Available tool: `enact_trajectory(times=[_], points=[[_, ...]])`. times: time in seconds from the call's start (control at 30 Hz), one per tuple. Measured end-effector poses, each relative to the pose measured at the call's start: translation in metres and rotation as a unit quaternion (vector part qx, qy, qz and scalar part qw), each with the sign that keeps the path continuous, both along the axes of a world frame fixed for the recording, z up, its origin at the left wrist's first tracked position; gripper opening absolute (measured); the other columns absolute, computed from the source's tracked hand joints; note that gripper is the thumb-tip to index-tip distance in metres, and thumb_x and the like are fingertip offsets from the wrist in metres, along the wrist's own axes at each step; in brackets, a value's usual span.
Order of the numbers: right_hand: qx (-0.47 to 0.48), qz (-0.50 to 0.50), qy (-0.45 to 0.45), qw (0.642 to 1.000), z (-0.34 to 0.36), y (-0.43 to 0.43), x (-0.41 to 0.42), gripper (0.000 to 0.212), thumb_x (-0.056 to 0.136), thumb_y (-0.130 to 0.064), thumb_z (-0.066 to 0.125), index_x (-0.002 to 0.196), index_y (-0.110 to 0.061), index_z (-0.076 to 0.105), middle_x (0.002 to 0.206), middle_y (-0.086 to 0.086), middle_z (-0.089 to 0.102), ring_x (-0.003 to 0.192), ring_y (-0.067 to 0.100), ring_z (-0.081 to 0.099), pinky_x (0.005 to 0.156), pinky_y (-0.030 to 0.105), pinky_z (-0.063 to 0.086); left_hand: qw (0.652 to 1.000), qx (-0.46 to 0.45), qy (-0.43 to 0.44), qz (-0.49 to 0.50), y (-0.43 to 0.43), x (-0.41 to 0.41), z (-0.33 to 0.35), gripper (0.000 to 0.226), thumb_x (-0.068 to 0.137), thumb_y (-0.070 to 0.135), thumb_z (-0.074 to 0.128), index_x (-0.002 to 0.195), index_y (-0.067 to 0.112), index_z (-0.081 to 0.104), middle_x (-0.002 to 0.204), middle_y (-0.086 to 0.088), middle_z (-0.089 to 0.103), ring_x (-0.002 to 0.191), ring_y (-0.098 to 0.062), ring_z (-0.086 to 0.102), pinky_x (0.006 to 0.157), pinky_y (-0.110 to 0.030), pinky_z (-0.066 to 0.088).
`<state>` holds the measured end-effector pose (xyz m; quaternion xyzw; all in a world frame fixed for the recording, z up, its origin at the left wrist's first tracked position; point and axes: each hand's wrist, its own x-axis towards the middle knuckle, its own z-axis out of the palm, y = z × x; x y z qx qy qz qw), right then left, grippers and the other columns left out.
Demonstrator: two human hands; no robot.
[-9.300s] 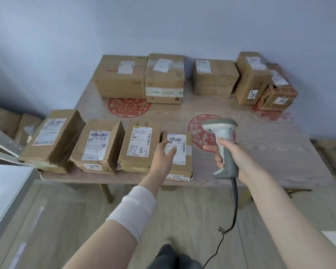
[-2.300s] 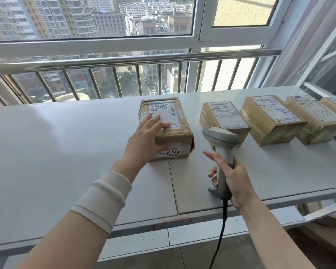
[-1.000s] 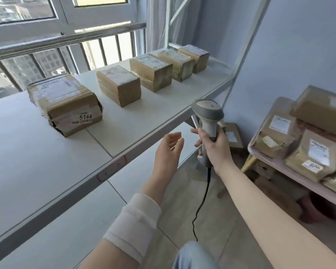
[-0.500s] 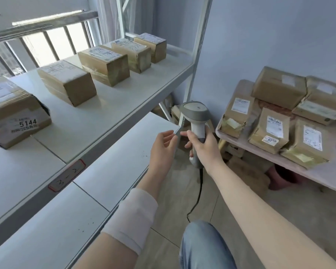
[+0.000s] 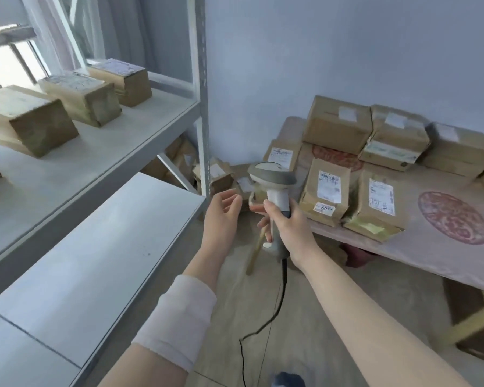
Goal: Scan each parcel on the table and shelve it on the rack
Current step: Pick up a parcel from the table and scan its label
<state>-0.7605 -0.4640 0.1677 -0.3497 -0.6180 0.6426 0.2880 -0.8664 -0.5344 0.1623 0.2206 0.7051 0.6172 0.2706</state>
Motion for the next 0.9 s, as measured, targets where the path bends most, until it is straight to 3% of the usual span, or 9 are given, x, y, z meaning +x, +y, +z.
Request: enact_trajectory(times=[0.1,0.23,0.33,0.43,0.57,0.7,0.8,0.9], points=[[-0.025,-0.04,0.01,0.999,-0.009,0.069,0.043,0.018,0.093,-0.027,0.057,0.1,-0.011,0.062,0.076,0.002,0.071,0.051,0.011,0.055,0.043,0.022,0.043,0.999,-0.014,-0.009,-0.038,0.079,0.043,-0.01,0.031,0.094,0.027,0.052,0.122,0.015,0.054,0.117,-0.001,0.062,0.104,-0.011,0.058,0.081,-0.02,0.043],[-0.049,-0.068,-0.011,0.996,-0.019,0.153,0.098,0.025,0.092,-0.031,0.057,0.105,-0.01,0.062,0.062,-0.006,0.069,0.058,0.014,0.062,0.047,0.023,0.049,0.995,-0.04,-0.018,-0.089,0.175,0.102,-0.021,0.031,0.095,0.025,0.05,0.122,0.011,0.052,0.118,-0.008,0.063,0.111,-0.019,0.058,0.095,-0.03,0.045],[-0.043,-0.088,-0.011,0.995,-0.026,0.203,0.132,0.019,0.093,-0.028,0.056,0.101,-0.012,0.063,0.064,-0.012,0.071,0.057,0.006,0.063,0.046,0.019,0.048,0.993,-0.049,-0.022,-0.11,0.232,0.133,-0.024,0.033,0.095,0.026,0.05,0.124,0.012,0.051,0.119,-0.007,0.062,0.111,-0.015,0.056,0.087,-0.021,0.042],[-0.06,-0.11,-0.02,0.992,-0.031,0.241,0.158,0.026,0.094,-0.027,0.055,0.099,-0.005,0.067,0.06,-0.007,0.068,0.048,0.007,0.056,0.041,0.021,0.045,0.99,-0.068,-0.021,-0.123,0.273,0.15,-0.028,0.032,0.095,0.026,0.05,0.125,0.013,0.051,0.119,-0.003,0.06,0.106,-0.012,0.055,0.086,-0.021,0.04],[-0.082,-0.171,-0.027,0.982,-0.042,0.279,0.187,0.02,0.093,-0.027,0.056,0.085,-0.017,0.071,0.073,0.002,0.069,0.049,0.008,0.053,0.041,0.02,0.043,0.984,-0.091,-0.039,-0.146,0.314,0.163,-0.042,0.031,0.095,0.026,0.049,0.124,0.014,0.049,0.121,-0.003,0.059,0.107,-0.014,0.055,0.088,-0.025,0.041],[-0.101,-0.235,-0.031,0.966,-0.054,0.306,0.212,0.024,0.094,-0.027,0.054,0.103,-0.006,0.061,0.084,-0.001,0.074,0.051,0.006,0.058,0.04,0.021,0.043,0.973,-0.133,-0.034,-0.185,0.346,0.174,-0.06,0.038,0.094,0.03,0.049,0.13,0.016,0.045,0.129,-0.002,0.055,0.104,-0.012,0.052,0.079,-0.026,0.039],[-0.114,-0.291,-0.04,0.949,-0.065,0.323,0.228,0.013,0.093,-0.026,0.056,0.094,-0.013,0.058,0.086,0.003,0.074,0.05,0.009,0.059,0.039,0.022,0.043,0.963,-0.159,0.0,-0.219,0.363,0.175,-0.076,0.049,0.094,0.033,0.05,0.138,0.017,0.036,0.138,0.001,0.047,0.103,-0.006,0.044,0.081,-0.024,0.033],[-0.117,-0.326,-0.064,0.936,-0.083,0.332,0.237,0.007,0.092,-0.024,0.057,0.091,-0.018,0.054,0.091,0.003,0.073,0.051,0.006,0.06,0.039,0.022,0.044,0.955,-0.182,-0.017,-0.233,0.372,0.169,-0.097,0.061,0.094,0.031,0.049,0.146,0.013,0.023,0.149,0.0,0.034,0.126,-0.012,0.04,0.092,-0.025,0.03]])
